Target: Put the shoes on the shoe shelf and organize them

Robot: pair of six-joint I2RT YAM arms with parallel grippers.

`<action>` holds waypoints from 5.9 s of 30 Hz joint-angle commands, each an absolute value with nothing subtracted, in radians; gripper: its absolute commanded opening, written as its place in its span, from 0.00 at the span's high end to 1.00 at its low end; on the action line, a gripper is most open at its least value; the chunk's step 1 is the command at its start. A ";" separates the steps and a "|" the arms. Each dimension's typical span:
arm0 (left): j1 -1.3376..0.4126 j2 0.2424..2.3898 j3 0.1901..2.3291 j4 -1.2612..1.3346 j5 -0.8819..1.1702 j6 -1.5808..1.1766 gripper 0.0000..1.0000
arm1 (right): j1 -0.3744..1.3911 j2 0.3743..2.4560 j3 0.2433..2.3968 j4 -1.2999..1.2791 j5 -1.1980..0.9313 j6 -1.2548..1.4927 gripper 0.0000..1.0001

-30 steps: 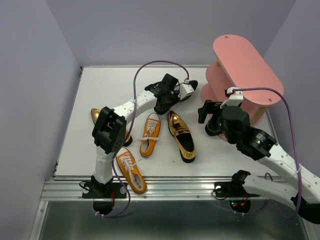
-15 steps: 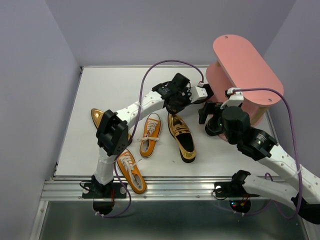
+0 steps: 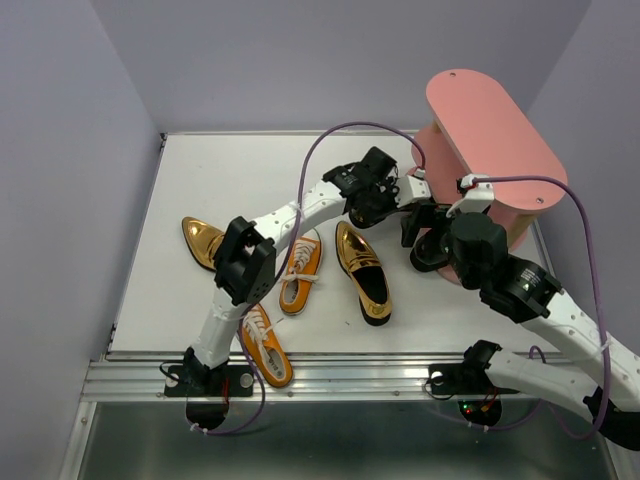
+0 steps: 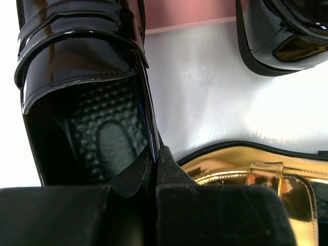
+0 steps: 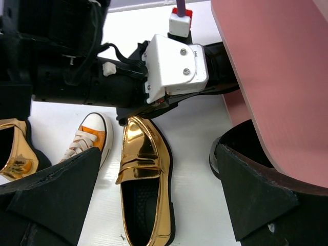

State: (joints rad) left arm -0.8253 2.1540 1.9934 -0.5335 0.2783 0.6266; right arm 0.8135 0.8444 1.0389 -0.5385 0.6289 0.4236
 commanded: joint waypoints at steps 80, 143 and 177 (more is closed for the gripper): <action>-0.850 2.428 2.367 -0.164 0.538 0.626 1.00 | 0.822 0.808 1.088 -0.615 0.678 0.479 0.00; -0.579 1.385 1.184 -0.095 -0.431 -0.163 0.01 | 0.822 0.862 1.051 -0.468 0.545 0.405 0.00; -0.465 1.479 0.927 -0.480 -0.620 -1.014 0.40 | 0.822 0.896 1.017 -0.399 0.506 0.388 0.00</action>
